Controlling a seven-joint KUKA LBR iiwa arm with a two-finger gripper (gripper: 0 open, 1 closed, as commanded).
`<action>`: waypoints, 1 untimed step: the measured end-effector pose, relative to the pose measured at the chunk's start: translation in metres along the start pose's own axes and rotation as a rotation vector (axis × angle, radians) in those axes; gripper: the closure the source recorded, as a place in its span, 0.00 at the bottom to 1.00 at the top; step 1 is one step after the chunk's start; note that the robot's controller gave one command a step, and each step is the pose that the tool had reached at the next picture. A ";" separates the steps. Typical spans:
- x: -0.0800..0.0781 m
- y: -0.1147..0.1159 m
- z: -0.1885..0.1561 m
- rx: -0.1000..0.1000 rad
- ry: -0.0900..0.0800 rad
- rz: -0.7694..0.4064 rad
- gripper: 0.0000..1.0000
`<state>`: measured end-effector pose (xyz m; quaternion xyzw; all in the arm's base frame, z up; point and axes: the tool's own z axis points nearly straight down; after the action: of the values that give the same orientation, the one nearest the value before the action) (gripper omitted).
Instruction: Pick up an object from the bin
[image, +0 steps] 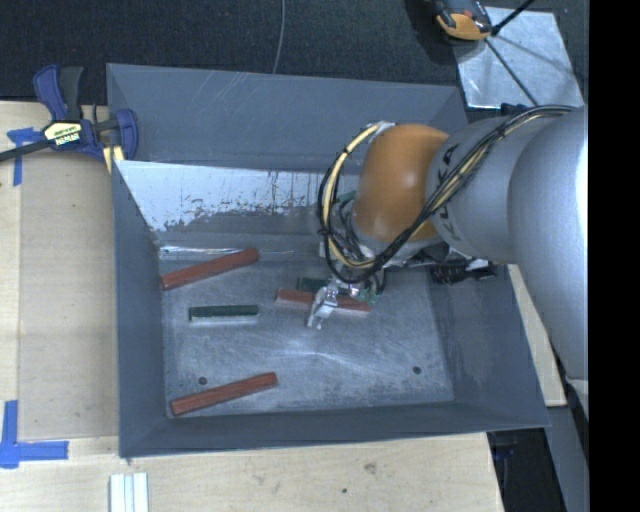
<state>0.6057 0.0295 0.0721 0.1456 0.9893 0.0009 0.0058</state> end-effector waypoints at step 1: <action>0.000 0.020 -0.006 0.000 -0.013 -0.054 1.00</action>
Offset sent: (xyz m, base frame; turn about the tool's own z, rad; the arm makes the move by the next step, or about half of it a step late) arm 0.0000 0.0000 0.0000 0.0000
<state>0.6116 0.0484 0.0783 0.1189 0.9928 -0.0001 0.0121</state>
